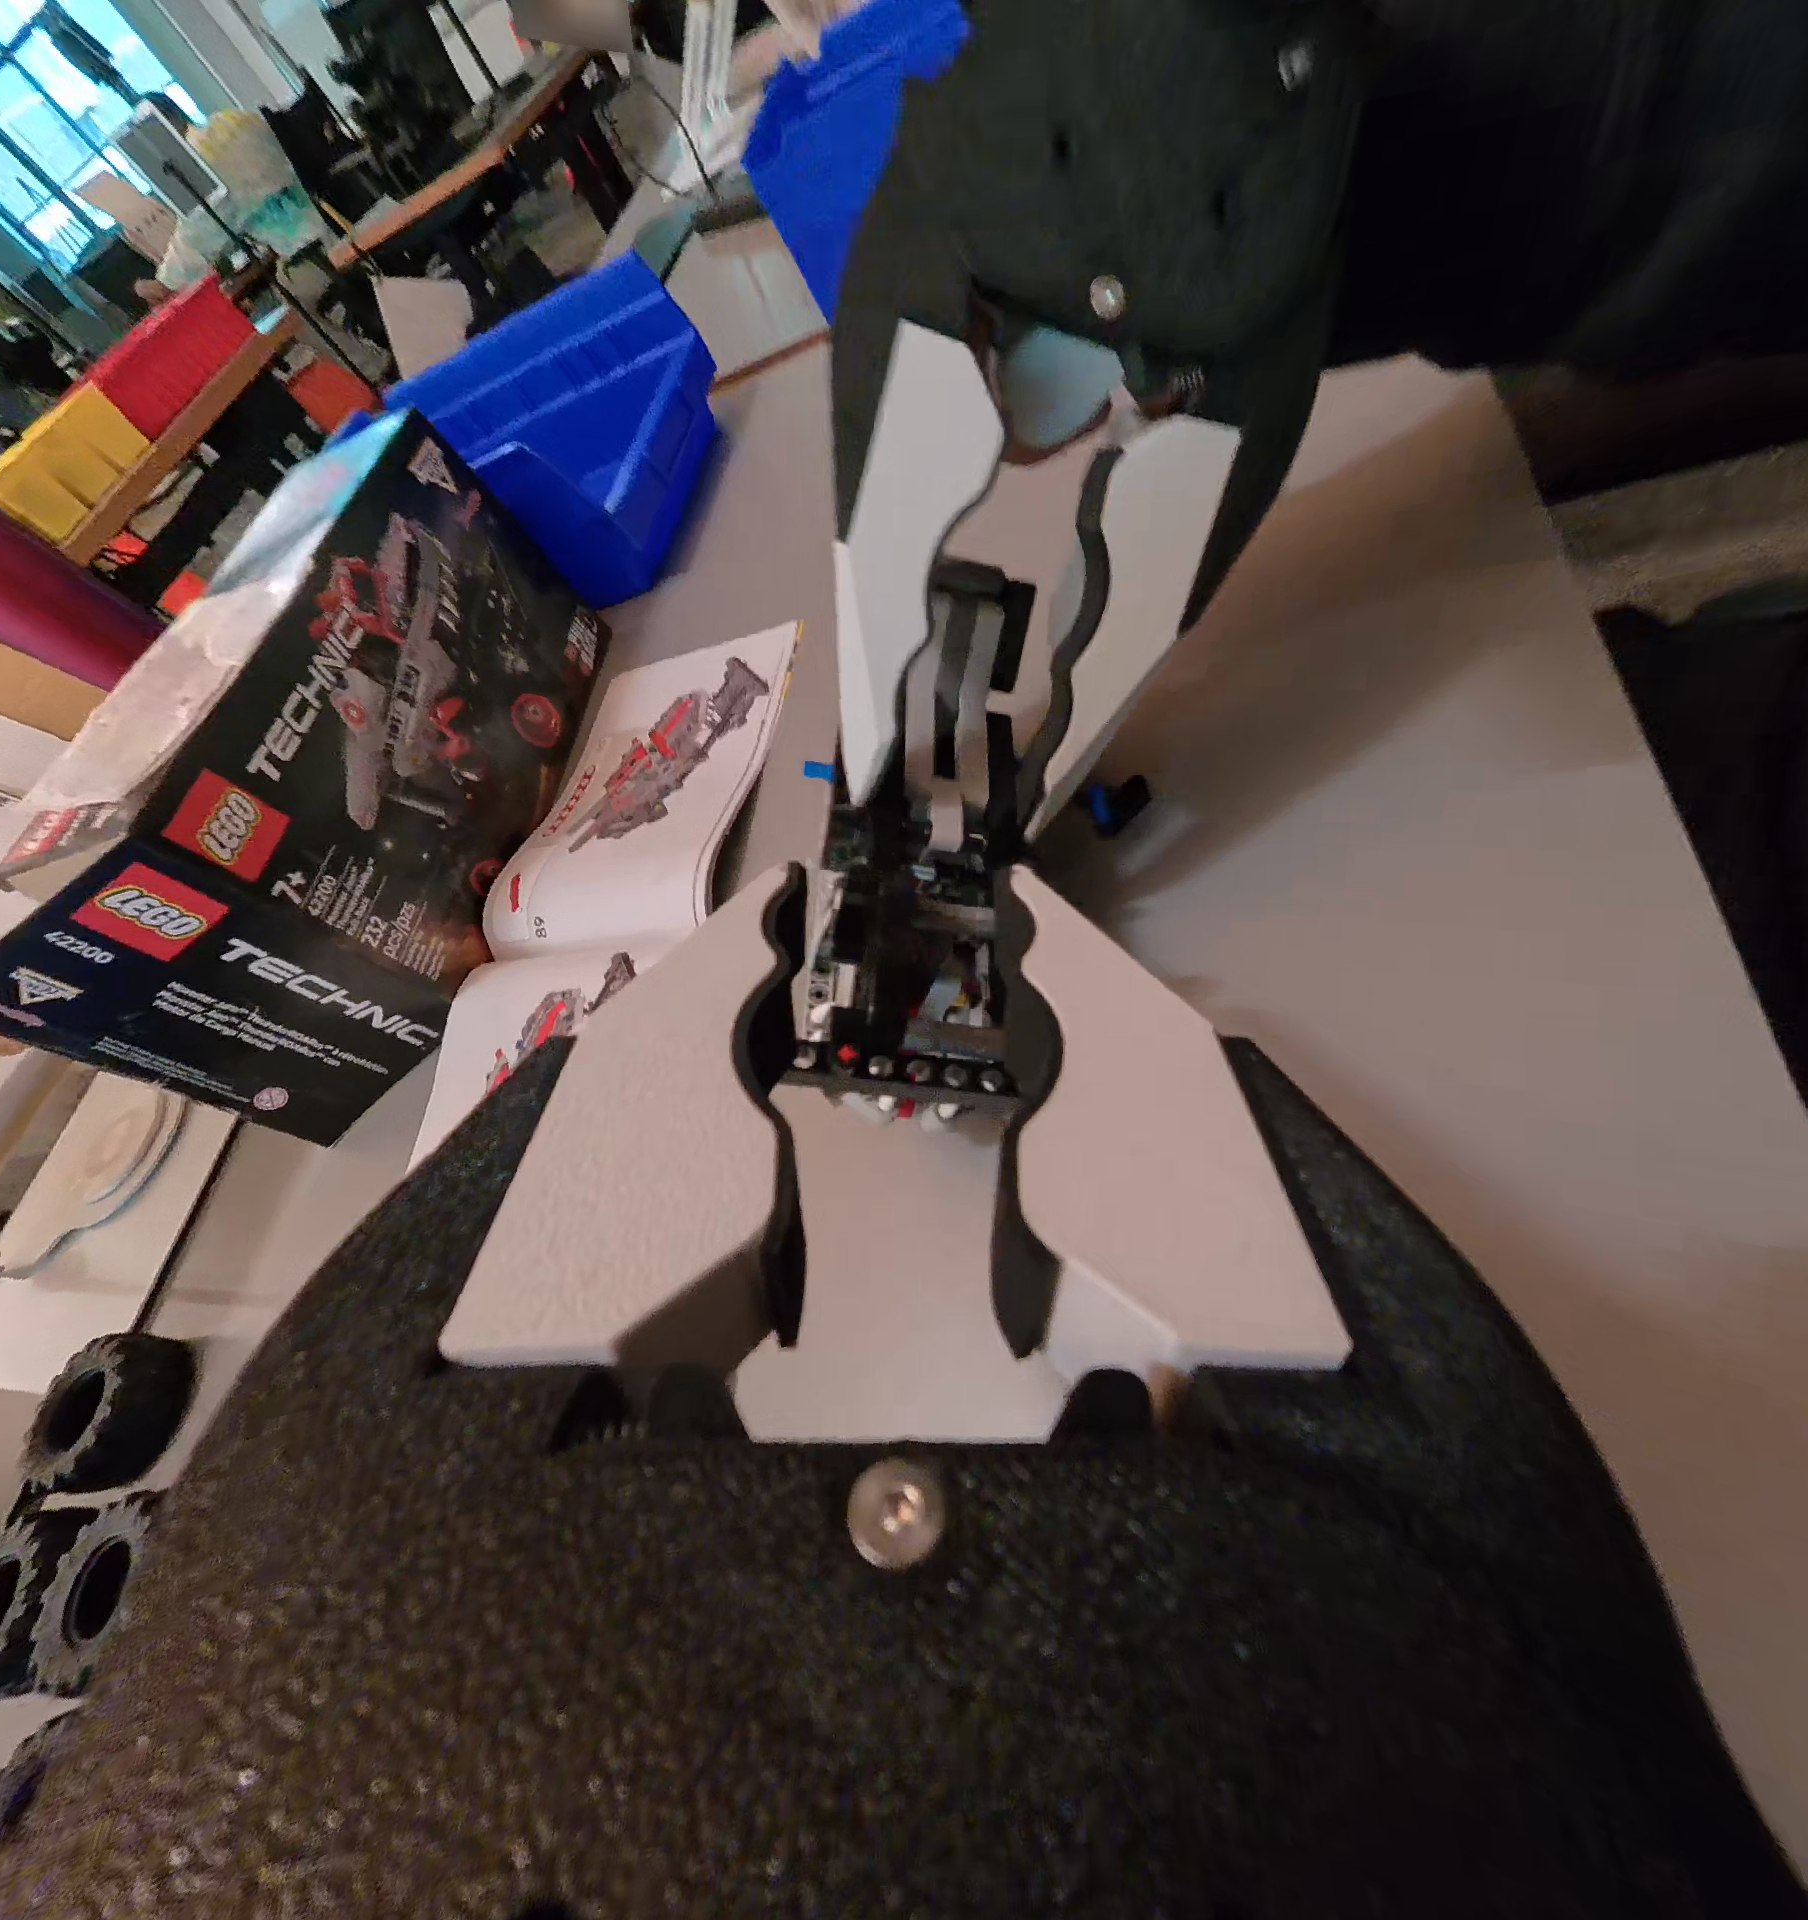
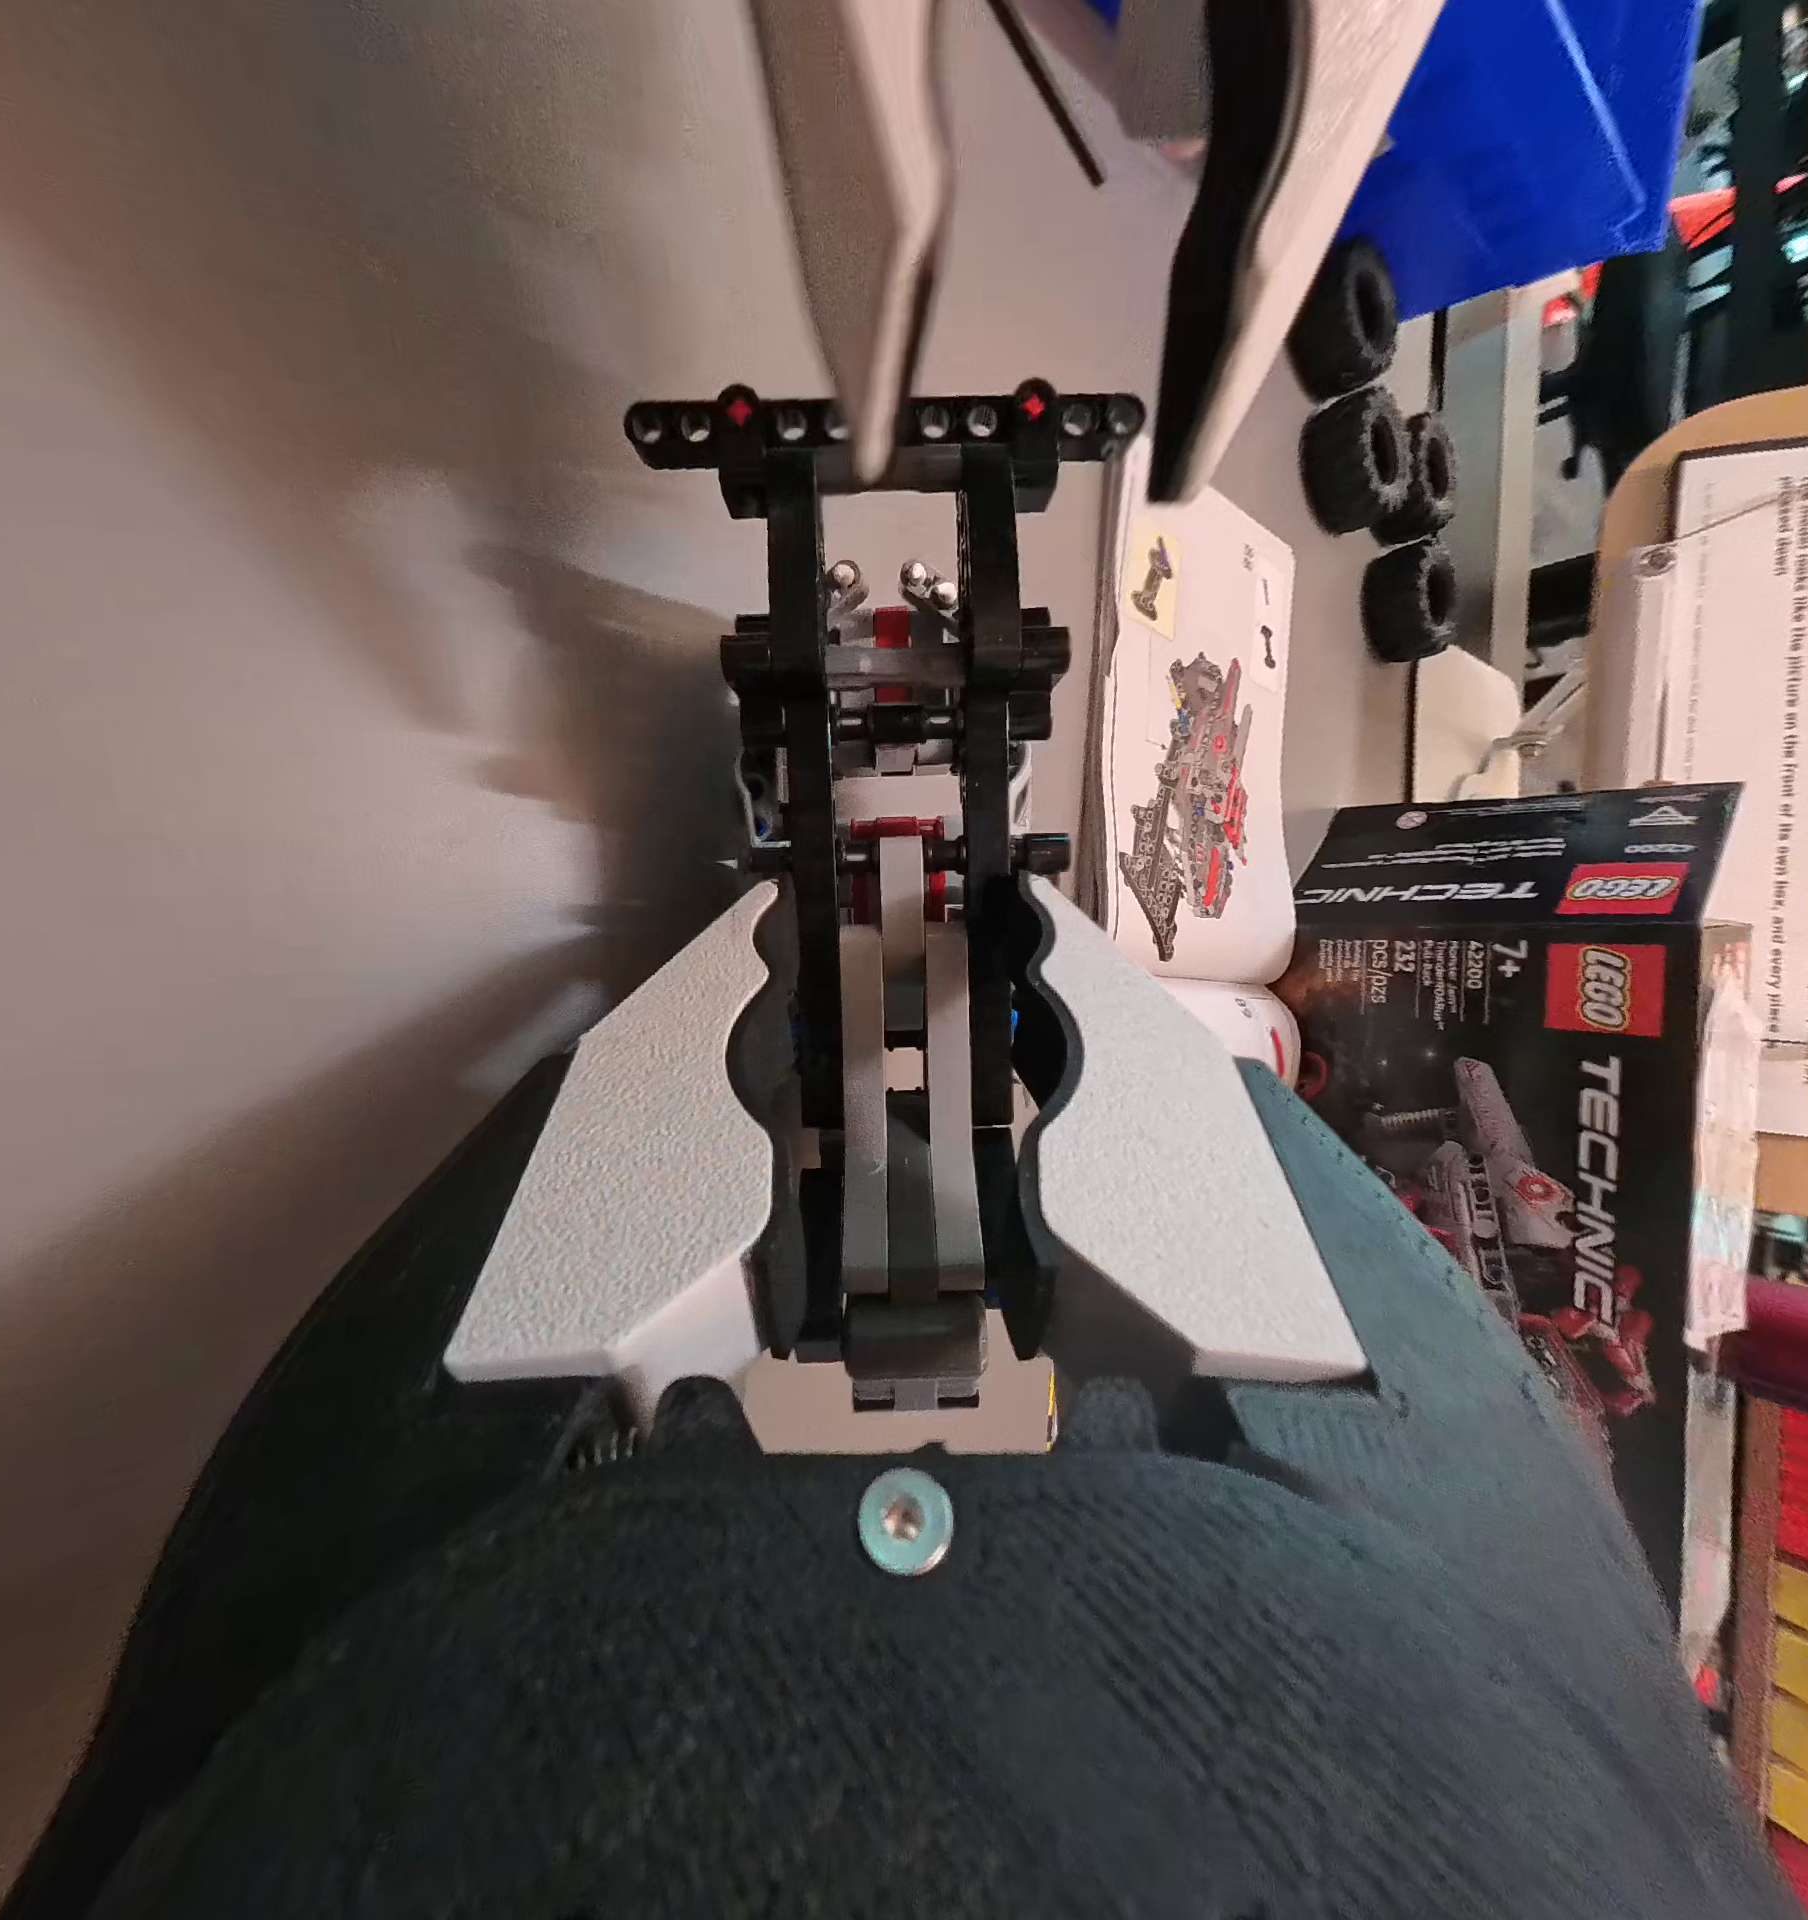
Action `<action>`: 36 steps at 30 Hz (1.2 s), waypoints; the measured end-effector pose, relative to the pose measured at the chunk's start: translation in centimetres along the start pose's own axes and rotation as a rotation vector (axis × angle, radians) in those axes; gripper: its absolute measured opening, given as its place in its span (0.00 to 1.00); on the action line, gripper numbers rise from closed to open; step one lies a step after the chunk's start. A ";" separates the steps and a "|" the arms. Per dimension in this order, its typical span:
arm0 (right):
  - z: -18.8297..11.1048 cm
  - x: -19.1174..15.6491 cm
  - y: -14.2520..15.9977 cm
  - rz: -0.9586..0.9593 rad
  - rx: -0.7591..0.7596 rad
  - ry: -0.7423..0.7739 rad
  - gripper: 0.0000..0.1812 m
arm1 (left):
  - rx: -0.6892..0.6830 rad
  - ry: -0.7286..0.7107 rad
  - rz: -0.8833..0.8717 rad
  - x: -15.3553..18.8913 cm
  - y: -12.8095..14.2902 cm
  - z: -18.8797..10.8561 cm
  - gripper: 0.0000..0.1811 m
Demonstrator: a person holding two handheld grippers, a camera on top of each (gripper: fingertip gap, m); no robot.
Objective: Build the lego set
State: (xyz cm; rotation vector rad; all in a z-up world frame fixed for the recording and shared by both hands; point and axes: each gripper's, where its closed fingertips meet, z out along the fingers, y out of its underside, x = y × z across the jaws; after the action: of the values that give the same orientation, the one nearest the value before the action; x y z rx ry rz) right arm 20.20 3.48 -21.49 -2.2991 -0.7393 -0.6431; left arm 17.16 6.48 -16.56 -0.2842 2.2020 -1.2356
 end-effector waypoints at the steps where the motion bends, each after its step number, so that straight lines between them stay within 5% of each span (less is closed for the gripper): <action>1: -0.1 -0.1 0.1 -0.001 0.004 0.015 0.22 | 0.012 -0.014 -0.015 -0.3 -0.3 -0.2 0.15; 8: -0.4 -1.0 0.0 -0.106 0.064 0.162 0.22 | -0.120 -0.064 0.007 -2.1 1.1 -0.6 0.00; 15: -0.7 -2.4 0.0 -0.190 0.103 0.349 0.22 | -0.313 0.400 0.009 -0.2 0.9 3.3 0.00; 25: -1.0 -3.7 0.2 -0.289 0.114 0.549 0.22 | -0.494 0.600 0.181 1.1 0.9 5.7 0.00; 31: -1.2 -3.6 0.5 -0.266 0.139 0.565 0.22 | -0.535 0.572 0.225 0.8 1.0 6.1 0.00; 36: -1.8 -1.8 0.7 -0.098 0.171 0.491 0.22 | -0.372 0.176 0.141 -6.1 -1.7 4.6 0.00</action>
State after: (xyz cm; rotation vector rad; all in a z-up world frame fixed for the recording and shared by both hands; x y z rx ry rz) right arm 18.91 1.17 -21.65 -1.8492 -0.6403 -1.0932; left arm 24.62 5.06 -14.63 -0.1663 2.5527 -0.7962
